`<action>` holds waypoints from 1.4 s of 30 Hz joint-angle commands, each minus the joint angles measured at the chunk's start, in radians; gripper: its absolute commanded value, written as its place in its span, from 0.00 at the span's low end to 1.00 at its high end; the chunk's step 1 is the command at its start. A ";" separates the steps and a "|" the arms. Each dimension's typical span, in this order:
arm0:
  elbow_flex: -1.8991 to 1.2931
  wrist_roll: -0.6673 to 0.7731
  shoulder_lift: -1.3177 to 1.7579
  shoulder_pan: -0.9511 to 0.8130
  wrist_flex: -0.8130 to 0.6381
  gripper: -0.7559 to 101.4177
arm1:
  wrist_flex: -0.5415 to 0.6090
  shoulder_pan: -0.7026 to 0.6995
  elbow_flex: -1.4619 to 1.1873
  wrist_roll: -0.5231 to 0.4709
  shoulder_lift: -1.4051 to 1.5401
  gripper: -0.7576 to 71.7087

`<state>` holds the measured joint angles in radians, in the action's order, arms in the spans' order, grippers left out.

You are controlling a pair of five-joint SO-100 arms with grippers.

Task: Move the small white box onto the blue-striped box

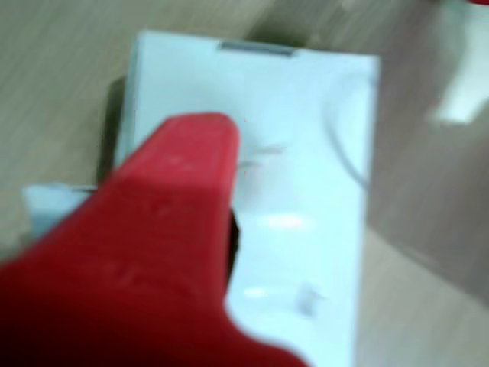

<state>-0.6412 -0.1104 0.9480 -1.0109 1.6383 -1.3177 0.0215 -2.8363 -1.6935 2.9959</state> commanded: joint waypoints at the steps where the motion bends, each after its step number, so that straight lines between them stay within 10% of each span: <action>1: 0.095 0.000 -0.046 -0.043 0.035 0.45 | -0.094 -0.012 -0.017 -0.021 0.083 0.01; 9: 0.225 -0.038 -0.256 0.000 0.035 0.45 | -0.095 -0.038 -0.017 -0.003 0.083 0.01; 17: 0.075 -0.100 -0.193 -0.028 0.035 0.14 | -0.097 -0.051 -0.017 0.003 0.080 0.01; 42: -0.845 -0.087 0.983 -0.397 0.037 0.15 | 0.021 -0.014 -0.015 0.152 0.115 0.01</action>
<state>-1.4021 -0.1641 1.7625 -1.3254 1.6460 -1.3438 0.0107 -2.8655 -1.5754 3.0848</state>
